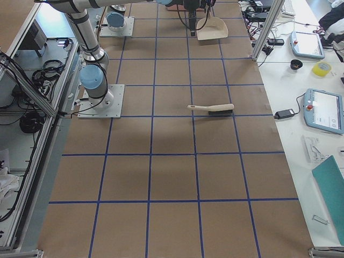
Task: Sweep and dump trash into bin
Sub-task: 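Hold the dustpan tipped over the bin with the left gripper to empty it, then lower the empty dustpan back onto the table with the left gripper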
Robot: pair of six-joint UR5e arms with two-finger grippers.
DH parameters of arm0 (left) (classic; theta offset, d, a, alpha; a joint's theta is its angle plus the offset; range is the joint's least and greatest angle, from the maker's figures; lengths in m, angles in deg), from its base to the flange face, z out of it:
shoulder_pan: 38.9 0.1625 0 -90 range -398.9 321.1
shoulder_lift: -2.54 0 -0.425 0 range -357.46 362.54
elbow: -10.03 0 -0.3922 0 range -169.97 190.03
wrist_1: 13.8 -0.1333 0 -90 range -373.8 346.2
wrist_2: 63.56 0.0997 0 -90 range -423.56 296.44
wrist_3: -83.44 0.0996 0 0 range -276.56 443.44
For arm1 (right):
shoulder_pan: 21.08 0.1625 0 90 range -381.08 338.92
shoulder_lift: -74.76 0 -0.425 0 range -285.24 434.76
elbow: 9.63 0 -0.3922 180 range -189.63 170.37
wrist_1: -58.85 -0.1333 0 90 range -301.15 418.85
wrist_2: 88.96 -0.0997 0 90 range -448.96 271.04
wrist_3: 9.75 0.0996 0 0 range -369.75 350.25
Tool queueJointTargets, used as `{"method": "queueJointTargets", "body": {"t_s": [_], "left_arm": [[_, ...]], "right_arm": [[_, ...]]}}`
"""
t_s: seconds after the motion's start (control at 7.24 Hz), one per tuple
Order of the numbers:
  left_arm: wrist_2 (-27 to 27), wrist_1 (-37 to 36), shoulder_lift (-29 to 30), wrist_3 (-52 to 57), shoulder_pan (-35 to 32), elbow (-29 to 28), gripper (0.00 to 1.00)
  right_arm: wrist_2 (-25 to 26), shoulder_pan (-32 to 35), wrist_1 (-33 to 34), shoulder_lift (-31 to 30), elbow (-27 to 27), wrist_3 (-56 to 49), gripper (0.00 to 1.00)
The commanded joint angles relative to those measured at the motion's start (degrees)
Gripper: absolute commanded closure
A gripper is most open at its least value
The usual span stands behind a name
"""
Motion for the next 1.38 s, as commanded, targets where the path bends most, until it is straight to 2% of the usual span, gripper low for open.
{"method": "queueJointTargets", "body": {"t_s": [0.0,0.28,0.55,0.69,1.24], "left_arm": [[-0.10,-0.72,0.42,-0.75,-0.75,0.04,1.00],[-0.19,-0.63,0.76,-0.22,-0.93,0.65,1.00],[-0.10,-0.11,0.77,5.90,-0.93,0.83,1.00],[-0.19,-0.11,0.77,6.46,-0.93,0.83,1.00],[-0.10,-0.19,1.55,7.52,-0.85,0.48,1.00]], "right_arm": [[0.27,-0.46,0.51,0.01,1.18,0.16,0.00],[0.19,-0.55,1.13,0.01,3.03,-0.02,0.00],[0.19,-0.55,1.21,0.53,3.21,-0.11,0.00],[1.06,-0.64,0.52,2.36,3.21,-0.54,0.00],[-0.08,-1.17,1.04,2.64,2.77,-0.63,0.00]]}}
